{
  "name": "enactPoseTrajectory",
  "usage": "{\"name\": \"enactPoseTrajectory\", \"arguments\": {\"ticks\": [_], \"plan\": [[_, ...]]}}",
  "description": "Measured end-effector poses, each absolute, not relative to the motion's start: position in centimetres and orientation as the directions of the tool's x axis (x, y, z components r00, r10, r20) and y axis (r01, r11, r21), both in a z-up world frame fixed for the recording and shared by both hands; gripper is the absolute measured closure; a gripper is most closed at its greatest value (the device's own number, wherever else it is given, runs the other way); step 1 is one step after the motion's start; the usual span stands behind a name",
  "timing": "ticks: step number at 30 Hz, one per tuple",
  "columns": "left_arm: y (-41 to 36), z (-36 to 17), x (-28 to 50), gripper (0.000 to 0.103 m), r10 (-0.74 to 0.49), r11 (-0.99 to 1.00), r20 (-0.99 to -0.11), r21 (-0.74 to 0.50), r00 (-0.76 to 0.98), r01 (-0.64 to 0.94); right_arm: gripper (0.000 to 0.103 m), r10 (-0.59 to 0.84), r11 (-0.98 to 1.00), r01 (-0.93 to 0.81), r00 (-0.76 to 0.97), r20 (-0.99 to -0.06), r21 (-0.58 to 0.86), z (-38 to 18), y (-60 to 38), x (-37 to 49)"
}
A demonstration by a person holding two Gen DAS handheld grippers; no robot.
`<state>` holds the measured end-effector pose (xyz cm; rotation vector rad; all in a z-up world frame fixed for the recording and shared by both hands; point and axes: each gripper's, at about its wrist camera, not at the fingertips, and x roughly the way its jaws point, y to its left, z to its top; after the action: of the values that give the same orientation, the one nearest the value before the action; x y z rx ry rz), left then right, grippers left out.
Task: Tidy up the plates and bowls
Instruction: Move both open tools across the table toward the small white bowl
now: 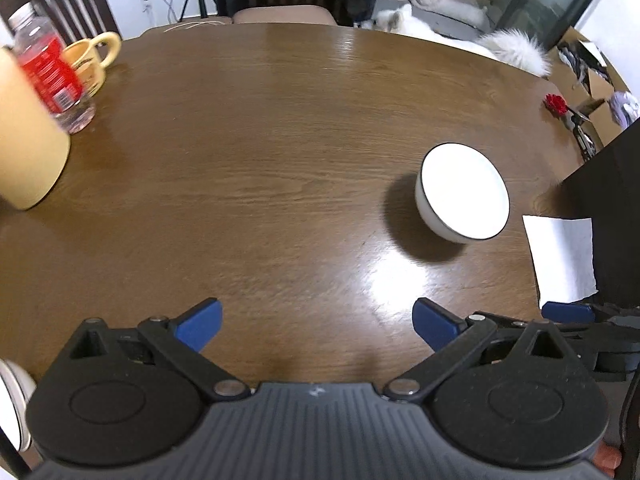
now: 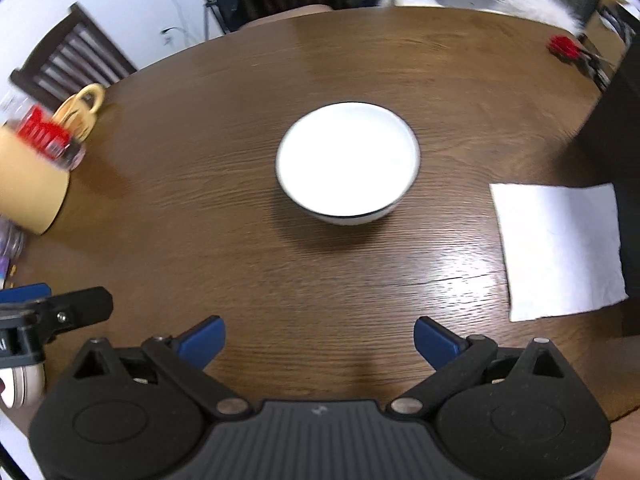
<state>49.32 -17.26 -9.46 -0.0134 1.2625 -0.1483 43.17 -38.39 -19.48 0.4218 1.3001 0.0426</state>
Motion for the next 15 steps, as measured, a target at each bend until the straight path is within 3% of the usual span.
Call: {"name": "enactPoseTrajectory", "arguments": {"ticks": [15], "plan": [[-22.5, -10.6, 54.5, 0.0, -0.098, 0.985, -0.957, -0.053, 0.274, 0.166, 0.003, 0.243, 0.862, 0.361, 0.321, -0.915, 0.356, -20.4, -43.8, 44.8]]}}
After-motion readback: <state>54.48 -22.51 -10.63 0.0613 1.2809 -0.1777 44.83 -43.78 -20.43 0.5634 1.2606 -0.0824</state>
